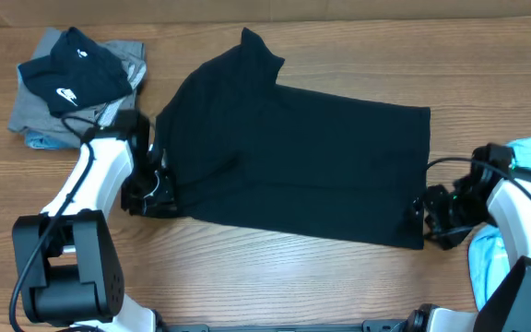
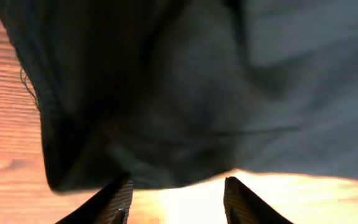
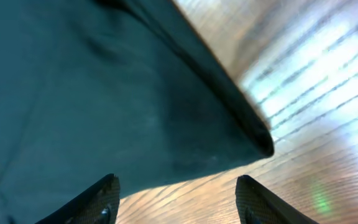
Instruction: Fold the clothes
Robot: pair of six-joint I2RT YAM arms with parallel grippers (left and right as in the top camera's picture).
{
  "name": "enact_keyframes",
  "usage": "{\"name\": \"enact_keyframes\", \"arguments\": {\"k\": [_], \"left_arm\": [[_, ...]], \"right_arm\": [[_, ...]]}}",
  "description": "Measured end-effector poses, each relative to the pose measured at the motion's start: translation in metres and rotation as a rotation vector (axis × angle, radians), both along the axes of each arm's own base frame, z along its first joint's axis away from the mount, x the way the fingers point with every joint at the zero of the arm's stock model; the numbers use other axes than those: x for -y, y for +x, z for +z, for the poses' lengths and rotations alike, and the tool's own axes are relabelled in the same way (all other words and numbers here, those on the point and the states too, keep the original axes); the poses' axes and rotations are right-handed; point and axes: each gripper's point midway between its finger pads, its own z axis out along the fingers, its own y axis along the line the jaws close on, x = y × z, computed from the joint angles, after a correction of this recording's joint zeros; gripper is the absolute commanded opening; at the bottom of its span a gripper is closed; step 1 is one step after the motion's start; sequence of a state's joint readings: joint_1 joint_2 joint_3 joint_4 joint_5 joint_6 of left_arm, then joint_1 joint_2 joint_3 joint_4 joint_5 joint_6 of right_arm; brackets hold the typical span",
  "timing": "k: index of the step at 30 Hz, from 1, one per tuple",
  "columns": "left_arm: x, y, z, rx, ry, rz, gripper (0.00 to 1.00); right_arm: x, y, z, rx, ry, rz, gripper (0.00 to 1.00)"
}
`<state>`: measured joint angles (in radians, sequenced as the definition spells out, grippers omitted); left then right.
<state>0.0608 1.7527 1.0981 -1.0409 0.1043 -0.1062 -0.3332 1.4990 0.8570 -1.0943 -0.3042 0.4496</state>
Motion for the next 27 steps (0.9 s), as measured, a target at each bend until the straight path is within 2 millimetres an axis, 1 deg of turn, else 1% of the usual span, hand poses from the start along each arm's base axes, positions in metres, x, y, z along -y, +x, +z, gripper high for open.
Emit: {"name": "enact_keyframes", "arguments": {"k": [1, 3, 5, 6, 7, 8, 9, 10, 11, 12, 13, 15, 17, 22, 24, 27], "left_arm": [[-0.002, 0.000, -0.004, 0.006, 0.003, 0.004, 0.52], [-0.003, 0.002, -0.009, 0.024, 0.011, 0.004, 0.48], [-0.005, 0.005, -0.013, 0.043, 0.020, 0.005, 0.42], [-0.005, 0.007, -0.014, 0.051, 0.024, 0.004, 0.37], [-0.006, 0.010, -0.015, 0.064, 0.029, 0.006, 0.33], [-0.007, 0.012, -0.015, 0.074, 0.033, 0.007, 0.28], [-0.008, 0.014, -0.015, 0.083, 0.036, 0.006, 0.23], [-0.008, 0.018, -0.016, 0.096, 0.041, 0.012, 0.17], [-0.009, 0.020, -0.016, 0.106, 0.042, 0.010, 0.12], [-0.009, 0.021, -0.016, 0.111, 0.043, 0.013, 0.07], [-0.009, 0.021, -0.016, 0.111, 0.045, 0.016, 0.04], [-0.009, 0.017, -0.016, 0.096, 0.045, 0.014, 0.04], [-0.009, 0.008, -0.015, 0.057, 0.043, 0.013, 0.04], [-0.007, -0.021, -0.012, -0.063, 0.040, 0.014, 0.04], [-0.008, -0.030, -0.010, -0.098, 0.044, 0.018, 0.04], [-0.013, -0.041, -0.008, -0.144, 0.059, 0.035, 0.04]], "right_arm": [[-0.001, -0.005, -0.005, -0.014, 0.003, -0.007, 0.63], [-0.004, -0.012, -0.014, -0.032, 0.006, -0.021, 0.63], [-0.005, -0.016, -0.021, -0.039, 0.005, -0.037, 0.62], [-0.005, -0.015, -0.025, -0.034, 0.002, -0.050, 0.62], [-0.004, -0.015, -0.028, -0.028, -0.003, -0.061, 0.59], [-0.004, -0.013, -0.032, -0.016, -0.008, -0.070, 0.52], [-0.003, -0.010, -0.035, 0.000, -0.014, -0.078, 0.40], [-0.002, -0.008, -0.038, 0.015, -0.019, -0.084, 0.21], [-0.001, -0.005, -0.038, 0.025, -0.020, -0.097, 0.14], [0.000, -0.003, -0.039, 0.032, -0.024, -0.103, 0.09], [0.000, -0.002, -0.040, 0.036, -0.026, -0.105, 0.05], [-0.001, -0.006, -0.039, 0.020, -0.021, -0.111, 0.04], [-0.003, -0.012, -0.039, -0.009, -0.014, -0.119, 0.04], [-0.013, -0.056, -0.027, -0.223, 0.005, -0.146, 0.04], [-0.012, -0.064, -0.022, -0.257, -0.007, -0.154, 0.04], [-0.010, -0.070, -0.015, -0.277, -0.025, -0.160, 0.04]]}}
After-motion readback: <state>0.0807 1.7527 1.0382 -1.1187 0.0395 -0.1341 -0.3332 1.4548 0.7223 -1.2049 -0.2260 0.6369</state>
